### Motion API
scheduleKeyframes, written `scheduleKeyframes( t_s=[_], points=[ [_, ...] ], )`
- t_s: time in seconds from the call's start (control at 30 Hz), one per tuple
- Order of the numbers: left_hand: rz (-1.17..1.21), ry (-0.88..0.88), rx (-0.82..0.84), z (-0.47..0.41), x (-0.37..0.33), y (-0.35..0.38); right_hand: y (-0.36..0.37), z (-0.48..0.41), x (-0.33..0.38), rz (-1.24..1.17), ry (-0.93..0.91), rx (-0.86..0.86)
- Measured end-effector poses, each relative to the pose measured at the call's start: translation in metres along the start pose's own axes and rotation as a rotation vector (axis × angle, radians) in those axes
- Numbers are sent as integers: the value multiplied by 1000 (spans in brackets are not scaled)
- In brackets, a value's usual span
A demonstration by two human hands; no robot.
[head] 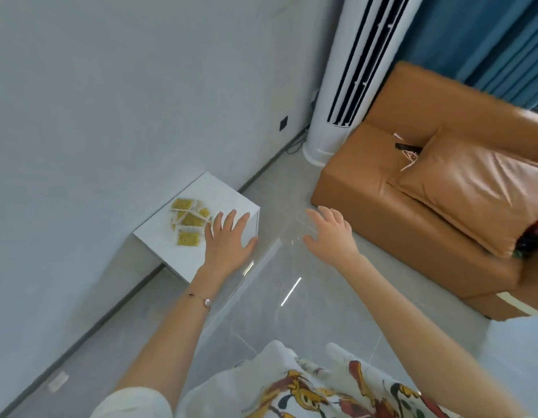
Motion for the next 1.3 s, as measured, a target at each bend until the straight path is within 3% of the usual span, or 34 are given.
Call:
scheduleKeyframes(
  t_s=[0.5, 0.8, 0.97, 1.13, 1.3],
  points=[
    [-12, -436, -65, -81, 125, 6, 46, -209, 96, 3, -325, 170],
    [49, -588, -2, -133, 197, 16, 95, -295, 147, -18, -355, 274],
    [169, -769, 45, -143, 237, 64, 168, -337, 174, -50, -359, 443],
    [306, -881, 113, -166, 289, 170, 292, -387, 202, -91, -415, 559],
    [447, -995, 22, -199, 332, 286, 425, -447, 218, -133, -442, 582]
  ],
)
Point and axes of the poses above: each hand's wrist, its own z-axis away from the middle knuckle, its own y-axis out of the palm, x = y × z, the point moved 4 cm from there along -z, towards the middle knuckle, and after that the axes turned 6 degrees about -x, right-handed, at the moved point
